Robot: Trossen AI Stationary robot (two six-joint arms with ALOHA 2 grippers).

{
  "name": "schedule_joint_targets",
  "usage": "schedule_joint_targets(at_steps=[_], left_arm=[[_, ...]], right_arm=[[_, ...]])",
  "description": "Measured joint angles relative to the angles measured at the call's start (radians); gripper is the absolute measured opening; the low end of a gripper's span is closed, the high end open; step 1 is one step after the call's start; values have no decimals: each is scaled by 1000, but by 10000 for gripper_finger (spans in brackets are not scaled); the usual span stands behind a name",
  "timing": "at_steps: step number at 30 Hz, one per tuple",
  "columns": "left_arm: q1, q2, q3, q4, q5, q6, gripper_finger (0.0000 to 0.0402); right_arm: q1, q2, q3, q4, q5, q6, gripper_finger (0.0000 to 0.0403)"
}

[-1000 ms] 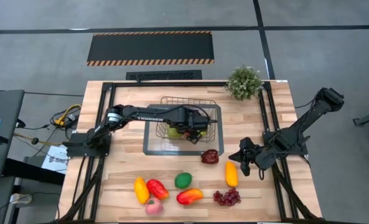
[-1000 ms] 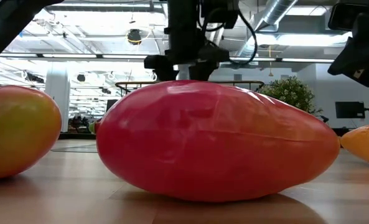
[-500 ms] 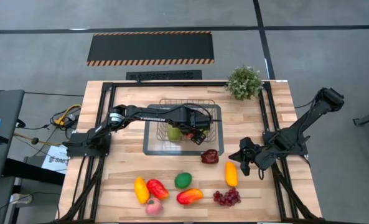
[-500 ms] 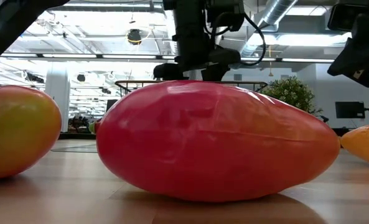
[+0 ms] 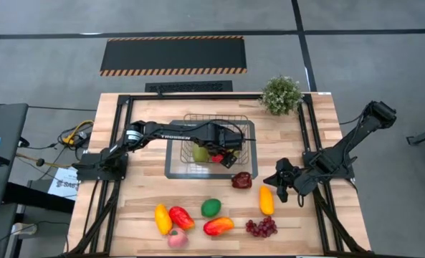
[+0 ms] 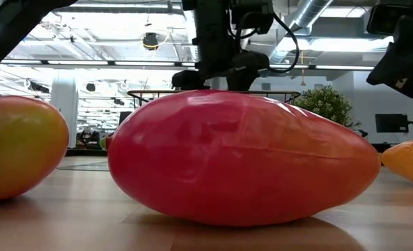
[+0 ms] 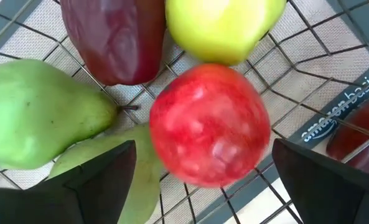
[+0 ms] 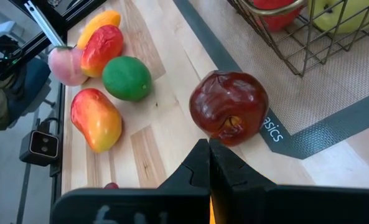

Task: Build produce basket
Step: Put the red apple into the bin, then put the dark red apple into the bin

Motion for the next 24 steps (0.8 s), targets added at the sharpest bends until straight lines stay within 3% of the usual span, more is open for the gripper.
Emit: schedule_joint_targets(at_steps=[6, 14, 19, 24], left_arm=[[-1, -2, 77, -73, -12, 47, 362], [-20, -3, 343, -245, -30, 63, 362], [-97, -89, 308, -214, 3, -20, 362], [-233, -121, 308, -217, -112, -170, 362]], right_arm=[[0, 0, 0, 5, -7, 2, 11], [-8, 9, 0, 6, -7, 1, 11], [-42, 52, 0, 7, -8, -6, 11], [-83, 122, 0, 5, -10, -9, 11]])
